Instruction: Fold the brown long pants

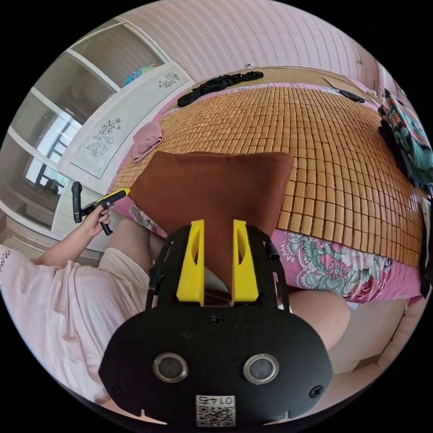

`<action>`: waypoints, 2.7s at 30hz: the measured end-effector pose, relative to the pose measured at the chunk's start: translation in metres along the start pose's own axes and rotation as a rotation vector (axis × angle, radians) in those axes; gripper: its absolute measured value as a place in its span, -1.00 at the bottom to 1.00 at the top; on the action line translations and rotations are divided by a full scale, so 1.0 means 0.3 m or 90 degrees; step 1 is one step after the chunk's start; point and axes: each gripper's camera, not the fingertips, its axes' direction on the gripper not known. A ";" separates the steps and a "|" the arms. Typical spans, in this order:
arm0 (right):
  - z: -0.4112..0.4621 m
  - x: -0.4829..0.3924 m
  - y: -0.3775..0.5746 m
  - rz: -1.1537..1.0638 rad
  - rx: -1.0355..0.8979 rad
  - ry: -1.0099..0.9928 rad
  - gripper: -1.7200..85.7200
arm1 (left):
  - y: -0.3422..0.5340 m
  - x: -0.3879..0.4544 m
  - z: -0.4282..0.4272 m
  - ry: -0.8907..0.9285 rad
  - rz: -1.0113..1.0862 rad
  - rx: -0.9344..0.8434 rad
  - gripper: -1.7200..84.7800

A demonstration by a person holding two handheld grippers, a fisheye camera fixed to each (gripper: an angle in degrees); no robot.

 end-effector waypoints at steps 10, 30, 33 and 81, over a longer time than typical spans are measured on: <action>0.185 0.036 -0.019 0.024 -0.168 0.035 -0.70 | 0.016 -0.056 0.004 0.035 -0.030 -0.007 -0.69; 0.303 0.014 -0.130 -0.038 -0.286 0.110 -0.98 | 0.037 -0.109 0.110 0.083 -0.156 -0.044 -0.70; 0.301 0.027 -0.150 -0.012 -0.292 0.079 -0.98 | 0.040 -0.123 0.107 0.087 -0.168 -0.038 -0.77; 0.748 -0.646 -0.924 -0.270 -0.329 0.134 -0.98 | 0.154 0.742 0.404 0.056 0.504 -0.111 -0.98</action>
